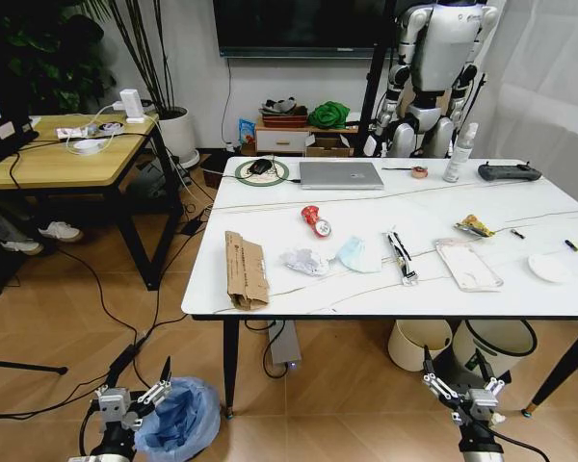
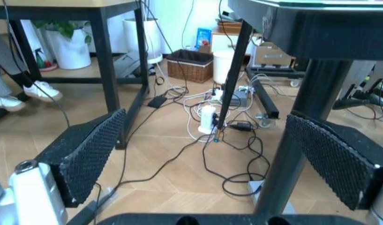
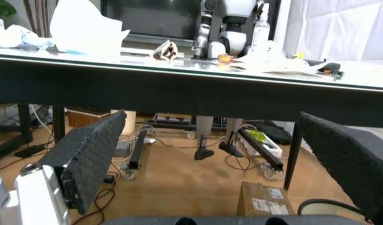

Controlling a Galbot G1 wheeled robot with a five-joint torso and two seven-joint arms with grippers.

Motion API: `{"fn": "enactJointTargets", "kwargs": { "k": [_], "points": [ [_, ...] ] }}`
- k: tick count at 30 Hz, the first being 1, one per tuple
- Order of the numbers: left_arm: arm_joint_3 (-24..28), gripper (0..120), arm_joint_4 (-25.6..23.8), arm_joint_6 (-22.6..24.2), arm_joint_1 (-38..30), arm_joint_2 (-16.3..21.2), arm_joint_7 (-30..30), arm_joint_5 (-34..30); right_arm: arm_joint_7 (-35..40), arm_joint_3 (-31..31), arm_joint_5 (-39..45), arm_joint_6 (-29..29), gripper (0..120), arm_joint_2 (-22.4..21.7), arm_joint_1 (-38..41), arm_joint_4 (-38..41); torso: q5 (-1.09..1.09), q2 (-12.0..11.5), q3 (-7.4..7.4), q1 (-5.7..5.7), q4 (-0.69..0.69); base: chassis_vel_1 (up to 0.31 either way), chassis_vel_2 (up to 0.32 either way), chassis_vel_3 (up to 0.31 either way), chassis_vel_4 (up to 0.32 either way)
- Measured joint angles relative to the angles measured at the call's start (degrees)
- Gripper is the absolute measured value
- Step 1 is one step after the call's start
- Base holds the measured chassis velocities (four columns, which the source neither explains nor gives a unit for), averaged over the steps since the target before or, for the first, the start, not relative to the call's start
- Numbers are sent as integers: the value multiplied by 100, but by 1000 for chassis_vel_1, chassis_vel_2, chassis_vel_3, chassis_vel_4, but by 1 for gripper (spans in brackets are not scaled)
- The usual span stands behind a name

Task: Pick up the trash bin and place the trash from the table into it.

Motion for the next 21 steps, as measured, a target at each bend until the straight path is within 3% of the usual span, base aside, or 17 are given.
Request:
{"fn": "enactJointTargets", "kwargs": {
  "k": [21],
  "points": [
    [49,100,-9,17,-9,-1,7,22,0,14,-4,-1,100,0,-48,49,0,-621,-348,-275,0,0,0,0,0]
  ]
}}
